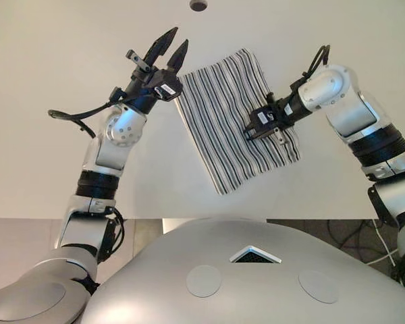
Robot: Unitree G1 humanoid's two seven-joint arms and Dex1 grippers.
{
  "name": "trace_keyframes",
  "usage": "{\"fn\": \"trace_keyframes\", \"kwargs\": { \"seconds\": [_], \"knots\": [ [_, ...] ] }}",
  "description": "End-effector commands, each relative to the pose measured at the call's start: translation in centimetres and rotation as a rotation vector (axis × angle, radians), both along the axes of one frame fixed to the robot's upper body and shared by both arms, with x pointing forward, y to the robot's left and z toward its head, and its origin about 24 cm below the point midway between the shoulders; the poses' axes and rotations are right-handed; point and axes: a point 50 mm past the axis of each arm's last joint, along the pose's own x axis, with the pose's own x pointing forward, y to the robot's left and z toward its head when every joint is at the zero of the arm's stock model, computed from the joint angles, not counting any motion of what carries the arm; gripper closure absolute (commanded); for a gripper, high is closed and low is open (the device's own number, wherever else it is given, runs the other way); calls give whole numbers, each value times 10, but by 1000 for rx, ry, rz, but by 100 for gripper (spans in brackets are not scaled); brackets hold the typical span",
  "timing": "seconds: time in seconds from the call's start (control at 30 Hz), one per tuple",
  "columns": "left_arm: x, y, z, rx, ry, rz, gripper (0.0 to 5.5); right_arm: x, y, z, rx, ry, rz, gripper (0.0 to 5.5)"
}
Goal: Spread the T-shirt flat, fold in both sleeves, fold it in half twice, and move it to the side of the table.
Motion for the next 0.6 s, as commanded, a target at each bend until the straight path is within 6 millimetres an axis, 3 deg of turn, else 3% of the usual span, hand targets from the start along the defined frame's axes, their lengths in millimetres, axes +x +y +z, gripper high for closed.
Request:
{"fn": "trace_keyframes", "kwargs": {
  "seconds": [0.03, 0.13, 0.2, 0.33, 0.43, 0.53, 0.6],
  "knots": [
    [-6, -2, 4, 74, -12, -58, 424, 23, 14, 6, 103, -59, -209, 456],
    [-24, 5, 6, 191, -18, -157, 424, 22, -7, -1, 90, -59, -321, 456],
    [-47, 12, -1, 328, 6, -282, 424, 14, -19, 1, 128, -24, -395, 456],
    [-102, 25, -16, 422, 181, -532, 424, -6, -30, 27, 306, -20, -519, 456],
    [-145, 28, -30, 476, 332, -721, 424, -3, -57, 49, 394, -131, -678, 456],
    [-157, 20, -48, 487, 394, -790, 424, 1, -87, 60, 430, -198, -820, 456],
    [-158, 11, -57, 479, 418, -814, 424, 1, -96, 61, 434, -218, -862, 456]
  ]
}}
